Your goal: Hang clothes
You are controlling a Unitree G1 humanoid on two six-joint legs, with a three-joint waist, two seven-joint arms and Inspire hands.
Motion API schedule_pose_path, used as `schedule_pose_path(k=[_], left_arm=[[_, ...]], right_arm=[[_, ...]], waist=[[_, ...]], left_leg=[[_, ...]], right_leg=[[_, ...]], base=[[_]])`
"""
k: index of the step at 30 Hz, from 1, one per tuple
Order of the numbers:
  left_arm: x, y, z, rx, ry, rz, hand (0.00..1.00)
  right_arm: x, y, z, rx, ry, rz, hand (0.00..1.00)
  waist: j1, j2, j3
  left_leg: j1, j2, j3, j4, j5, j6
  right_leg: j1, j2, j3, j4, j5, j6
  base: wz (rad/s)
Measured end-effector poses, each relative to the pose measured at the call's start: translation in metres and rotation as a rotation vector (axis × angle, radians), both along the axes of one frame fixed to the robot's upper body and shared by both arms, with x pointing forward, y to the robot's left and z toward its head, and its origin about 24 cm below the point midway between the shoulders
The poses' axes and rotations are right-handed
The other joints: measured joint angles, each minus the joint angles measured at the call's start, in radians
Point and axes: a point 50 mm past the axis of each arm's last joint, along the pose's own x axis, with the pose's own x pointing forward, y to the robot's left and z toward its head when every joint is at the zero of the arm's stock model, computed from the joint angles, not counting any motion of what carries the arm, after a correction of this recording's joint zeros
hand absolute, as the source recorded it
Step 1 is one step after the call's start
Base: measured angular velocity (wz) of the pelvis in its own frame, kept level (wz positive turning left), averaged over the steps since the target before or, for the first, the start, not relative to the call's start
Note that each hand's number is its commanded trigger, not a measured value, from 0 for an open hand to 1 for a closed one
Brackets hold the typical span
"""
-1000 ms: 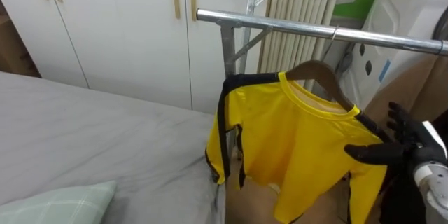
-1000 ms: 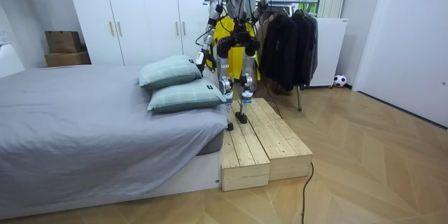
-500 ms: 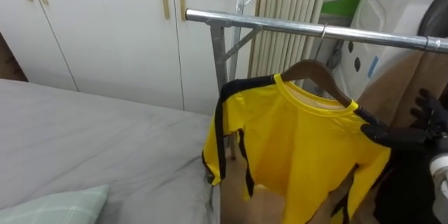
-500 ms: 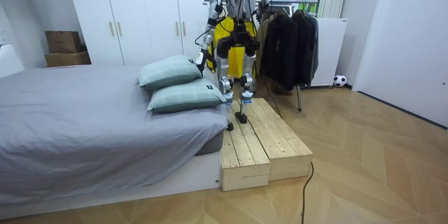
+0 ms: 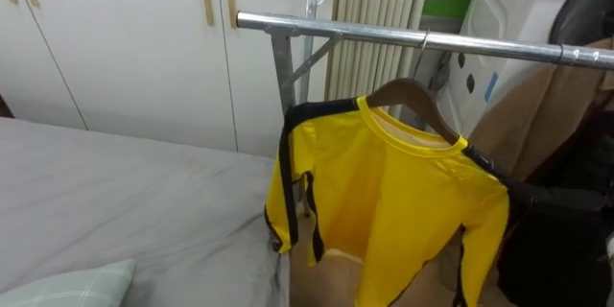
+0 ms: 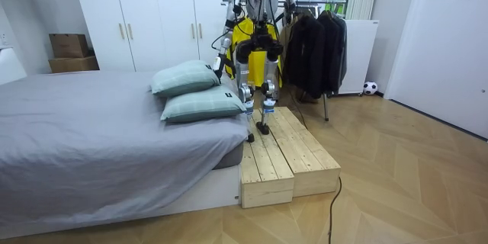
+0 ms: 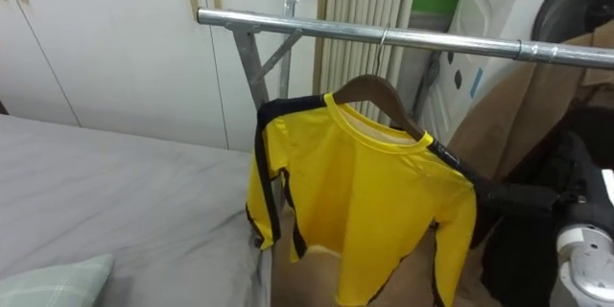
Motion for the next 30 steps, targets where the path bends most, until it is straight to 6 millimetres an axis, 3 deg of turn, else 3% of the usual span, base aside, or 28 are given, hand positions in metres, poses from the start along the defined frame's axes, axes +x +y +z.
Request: schedule_pose_path(k=[6,12,17,23,30], left_arm=[[-0.003,0.000,0.000,-0.001,0.005,0.005,0.00],[-0.004,0.000,0.000,-0.007,0.005,0.006,0.00],[-0.004,-0.001,0.000,-0.009,0.005,0.003,0.00],[-0.003,-0.005,-0.001,-0.021,0.005,-0.001,0.00],[-0.003,-0.010,-0.003,-0.031,0.004,0.003,0.00]], right_arm=[[-0.029,-0.009,-0.021,0.023,0.078,-0.047,0.00],[-0.051,-0.011,-0.043,0.047,0.161,-0.083,0.00],[-0.075,0.003,-0.069,0.126,0.213,-0.091,0.00],[-0.125,0.030,-0.124,0.337,0.400,-0.139,0.00],[-0.161,0.050,-0.153,0.481,0.533,-0.108,0.00]], waist=[[-0.008,-0.001,0.0012],[-0.008,0.003,0.0076],[-0.016,0.013,0.0116],[-0.033,0.034,0.0085],[-0.031,0.051,0.0114]], left_leg=[[-0.002,0.001,0.004,0.000,0.000,0.000],[0.003,0.001,0.008,0.000,0.000,0.000],[-0.001,0.003,0.011,0.000,0.000,0.000],[-0.001,0.003,0.013,-0.001,0.000,0.000],[0.000,0.004,0.021,0.000,0.000,0.000]], right_leg=[[-0.002,0.001,0.003,-0.001,-0.001,-0.001],[-0.001,0.003,0.011,0.001,-0.003,0.000],[-0.003,0.004,0.010,-0.002,-0.006,0.005],[-0.004,0.004,0.011,-0.001,-0.003,-0.001],[-0.006,0.007,0.024,0.000,-0.004,0.006]], base=[[-0.02],[-0.02],[0.00],[0.00],[-0.05]])
